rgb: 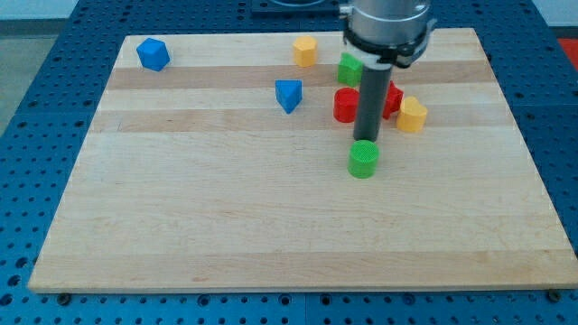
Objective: Move the yellow heart to the right of the green star
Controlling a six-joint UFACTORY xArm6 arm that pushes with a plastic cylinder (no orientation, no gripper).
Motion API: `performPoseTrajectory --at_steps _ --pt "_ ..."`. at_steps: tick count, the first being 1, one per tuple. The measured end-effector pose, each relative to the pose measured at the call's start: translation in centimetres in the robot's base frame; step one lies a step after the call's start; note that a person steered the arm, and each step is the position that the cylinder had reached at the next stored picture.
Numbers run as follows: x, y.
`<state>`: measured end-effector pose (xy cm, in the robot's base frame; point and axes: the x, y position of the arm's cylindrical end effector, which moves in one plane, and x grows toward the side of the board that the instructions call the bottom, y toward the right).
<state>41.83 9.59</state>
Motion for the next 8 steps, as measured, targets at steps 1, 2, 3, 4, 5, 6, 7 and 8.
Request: performPoseTrajectory --at_steps 1,2,3,4,5,6,7,8 --pt "-0.4 2.7" --pt "-0.5 5.1" --pt "-1.6 6.7" --pt "-2.7 7.4" --pt "-3.6 7.7" --pt "-4.9 7.9" --pt "-6.6 7.9" --pt "-8.4 7.9"
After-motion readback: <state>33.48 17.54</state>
